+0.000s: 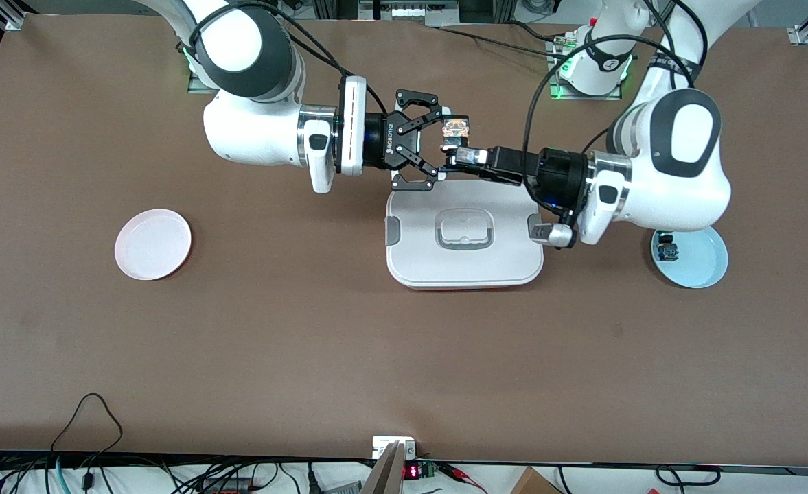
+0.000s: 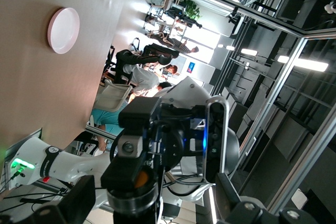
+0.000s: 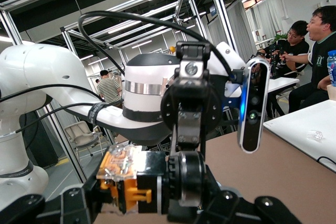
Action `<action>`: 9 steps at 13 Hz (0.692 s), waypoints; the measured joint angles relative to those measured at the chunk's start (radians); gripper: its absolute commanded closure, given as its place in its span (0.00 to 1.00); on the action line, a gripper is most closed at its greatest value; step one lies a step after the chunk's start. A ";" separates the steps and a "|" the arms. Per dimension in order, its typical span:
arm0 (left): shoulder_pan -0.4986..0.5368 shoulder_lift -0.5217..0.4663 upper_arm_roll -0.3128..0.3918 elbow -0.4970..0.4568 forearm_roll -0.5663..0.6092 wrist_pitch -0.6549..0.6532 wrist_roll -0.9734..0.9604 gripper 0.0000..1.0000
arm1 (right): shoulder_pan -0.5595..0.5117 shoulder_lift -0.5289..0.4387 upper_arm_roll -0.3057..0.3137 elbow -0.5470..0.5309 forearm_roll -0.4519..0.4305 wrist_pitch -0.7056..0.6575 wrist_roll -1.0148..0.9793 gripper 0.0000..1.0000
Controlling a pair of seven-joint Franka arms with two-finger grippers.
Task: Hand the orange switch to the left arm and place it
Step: 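Grasp the orange switch with the left gripper from the right gripper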
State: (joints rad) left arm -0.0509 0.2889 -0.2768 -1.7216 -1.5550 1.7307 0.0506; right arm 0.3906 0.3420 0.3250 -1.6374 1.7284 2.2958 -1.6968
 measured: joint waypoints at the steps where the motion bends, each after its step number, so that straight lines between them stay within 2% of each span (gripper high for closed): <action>1: -0.001 -0.015 0.000 -0.029 0.000 0.001 -0.001 0.00 | 0.000 0.000 0.000 0.000 -0.012 0.000 0.000 0.99; 4: 0.000 -0.060 0.002 -0.100 0.007 0.001 -0.019 0.02 | 0.000 0.000 0.000 0.000 -0.038 0.000 0.000 0.99; 9: 0.000 -0.105 0.002 -0.115 0.042 0.001 -0.092 0.23 | 0.001 0.000 0.000 0.000 -0.042 0.000 -0.003 0.99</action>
State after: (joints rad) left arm -0.0506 0.1840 -0.2751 -1.8370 -1.5126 1.7312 -0.0411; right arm 0.3911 0.3425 0.3249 -1.6377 1.6862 2.2961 -1.6997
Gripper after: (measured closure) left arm 0.132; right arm 0.278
